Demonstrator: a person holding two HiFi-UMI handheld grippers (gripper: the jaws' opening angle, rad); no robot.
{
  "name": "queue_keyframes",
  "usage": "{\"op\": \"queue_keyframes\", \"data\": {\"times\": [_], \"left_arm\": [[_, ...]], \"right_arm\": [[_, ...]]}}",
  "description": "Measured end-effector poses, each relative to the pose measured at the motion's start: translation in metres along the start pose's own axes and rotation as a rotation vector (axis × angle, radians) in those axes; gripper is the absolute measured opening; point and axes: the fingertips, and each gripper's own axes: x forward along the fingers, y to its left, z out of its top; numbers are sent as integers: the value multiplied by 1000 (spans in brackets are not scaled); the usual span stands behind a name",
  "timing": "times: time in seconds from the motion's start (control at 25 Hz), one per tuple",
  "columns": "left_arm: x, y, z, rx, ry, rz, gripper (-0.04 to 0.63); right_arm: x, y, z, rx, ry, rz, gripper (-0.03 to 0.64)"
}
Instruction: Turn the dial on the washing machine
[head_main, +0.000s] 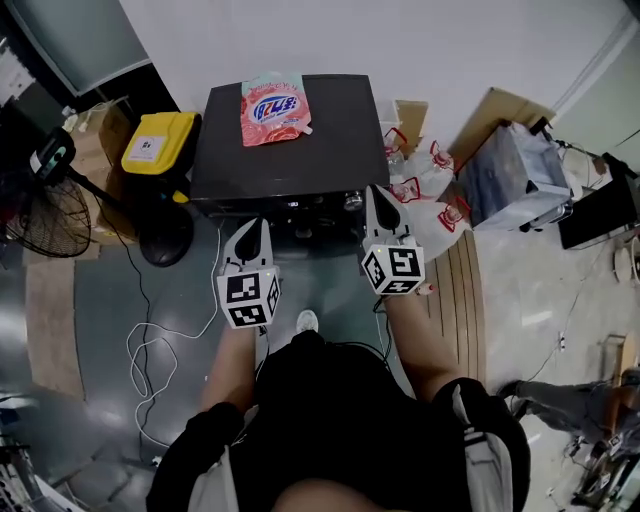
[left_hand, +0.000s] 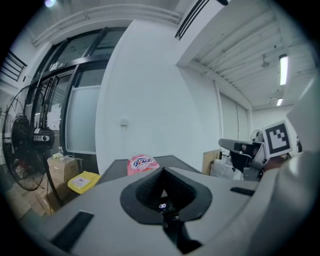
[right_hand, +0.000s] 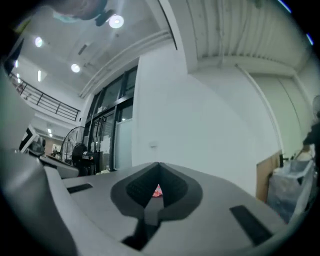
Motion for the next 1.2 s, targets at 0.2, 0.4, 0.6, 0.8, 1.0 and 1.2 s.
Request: {"op": "queue_keyframes", "data": {"times": [0.2,0.4,0.6,0.8,1.0,1.2], "left_arm": [[-1,-10,18,-10,-61,-15,14],[-4,-20,24,-32,-76,-43,14],[-11,-23,24,-39,-75,-46,14],[-21,-20,31,-46,-104,-25,14],[-27,-21,32,-41,-105,-41,14],[-30,-24,34,-44,-106,-47,14]], "right_arm": [[-28,9,26,-71,-15,3,0],[-44,12,25,-39,0,13,0],[-48,11,35,-44,-4,-2,0],[-51,13,34,-35,-1,4,0],[-52,18,34,-43,-1,11,0],[-52,24,45,-55,-25,27,0]]}}
